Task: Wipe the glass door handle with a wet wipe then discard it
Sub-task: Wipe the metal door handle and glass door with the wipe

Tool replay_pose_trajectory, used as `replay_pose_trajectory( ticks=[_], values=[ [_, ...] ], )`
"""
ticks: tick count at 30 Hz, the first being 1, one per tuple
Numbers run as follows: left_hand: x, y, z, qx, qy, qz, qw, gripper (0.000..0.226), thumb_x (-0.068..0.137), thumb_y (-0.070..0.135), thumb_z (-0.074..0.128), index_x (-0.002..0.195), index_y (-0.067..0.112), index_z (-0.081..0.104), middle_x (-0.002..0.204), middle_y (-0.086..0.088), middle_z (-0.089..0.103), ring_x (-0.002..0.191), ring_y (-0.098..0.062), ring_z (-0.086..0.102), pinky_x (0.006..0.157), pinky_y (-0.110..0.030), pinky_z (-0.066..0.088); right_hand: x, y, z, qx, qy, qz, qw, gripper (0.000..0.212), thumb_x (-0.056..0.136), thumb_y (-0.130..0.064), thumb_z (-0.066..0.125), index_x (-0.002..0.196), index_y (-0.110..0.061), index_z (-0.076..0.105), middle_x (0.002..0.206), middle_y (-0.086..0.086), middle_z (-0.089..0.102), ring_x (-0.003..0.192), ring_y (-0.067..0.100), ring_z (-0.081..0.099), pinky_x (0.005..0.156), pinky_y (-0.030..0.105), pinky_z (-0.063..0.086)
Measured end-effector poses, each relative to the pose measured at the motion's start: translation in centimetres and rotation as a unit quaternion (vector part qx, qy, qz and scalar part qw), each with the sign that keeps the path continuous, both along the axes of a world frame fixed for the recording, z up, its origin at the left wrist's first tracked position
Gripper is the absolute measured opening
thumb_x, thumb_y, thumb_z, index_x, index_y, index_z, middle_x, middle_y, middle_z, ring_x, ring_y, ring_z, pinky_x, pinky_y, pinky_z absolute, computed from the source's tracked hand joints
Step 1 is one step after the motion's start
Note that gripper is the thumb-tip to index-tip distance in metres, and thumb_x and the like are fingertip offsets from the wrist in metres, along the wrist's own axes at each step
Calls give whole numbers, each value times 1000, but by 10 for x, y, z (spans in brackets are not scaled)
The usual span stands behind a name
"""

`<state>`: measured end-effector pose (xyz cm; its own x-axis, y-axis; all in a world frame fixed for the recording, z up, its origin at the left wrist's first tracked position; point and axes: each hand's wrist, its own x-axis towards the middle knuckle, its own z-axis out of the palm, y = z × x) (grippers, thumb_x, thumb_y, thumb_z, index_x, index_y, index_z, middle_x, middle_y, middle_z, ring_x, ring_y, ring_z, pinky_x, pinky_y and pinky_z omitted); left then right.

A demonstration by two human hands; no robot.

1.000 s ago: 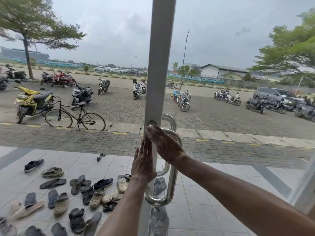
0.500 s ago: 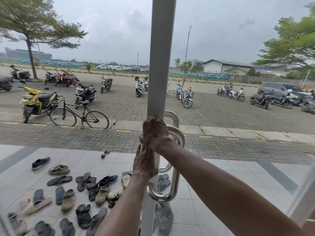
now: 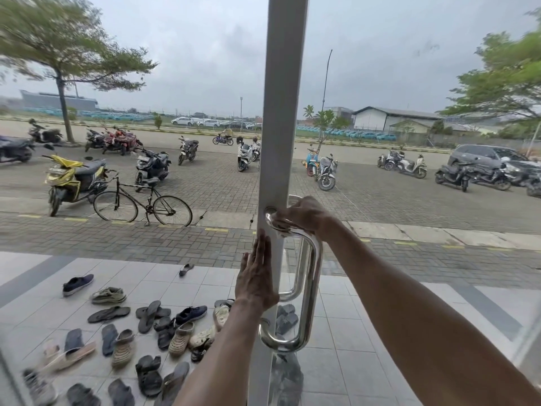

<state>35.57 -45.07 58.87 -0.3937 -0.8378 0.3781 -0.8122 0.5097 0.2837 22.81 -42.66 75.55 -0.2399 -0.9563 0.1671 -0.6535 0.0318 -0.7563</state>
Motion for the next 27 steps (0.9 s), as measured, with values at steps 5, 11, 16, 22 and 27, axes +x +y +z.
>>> replay_pose_trajectory(
  ticks=[5,11,16,22,27],
  values=[
    [5,-1,1,2,-13,-9,1000,127,81,27,73,154,12,-30,156,2,-47,154,-14,-21,129,-38,0,0,22,-52,-273,305,-7,913,26,88,-40,64,110,-28,70,105,-5,75,95,17,70,77,31,58],
    [-2,3,1,7,3,4,1000,127,82,26,73,153,11,-32,157,-2,-46,154,-17,-22,129,-39,0,-51,59,-122,-368,316,-13,874,56,93,-17,65,146,-17,47,151,4,45,135,18,49,104,35,49],
    [-10,6,0,11,16,14,1000,123,84,23,69,152,10,-32,156,-3,-46,153,-18,-24,129,-38,0,-42,63,-122,-389,286,31,875,48,99,-25,59,144,-11,49,154,6,40,144,14,36,107,31,47],
    [-6,3,1,9,4,12,1000,129,81,28,74,153,10,-31,159,-1,-42,154,-14,-20,129,-36,-2,-2,34,-66,-391,201,16,898,13,85,-17,76,97,-12,77,108,2,75,96,17,73,79,34,60],
    [-5,2,1,8,1,9,1000,128,80,28,73,153,10,-31,160,0,-42,155,-15,-19,129,-37,-1,-6,33,-55,-339,194,-53,919,44,66,-32,89,103,-16,72,100,4,76,88,20,72,90,36,54]
  ],
)
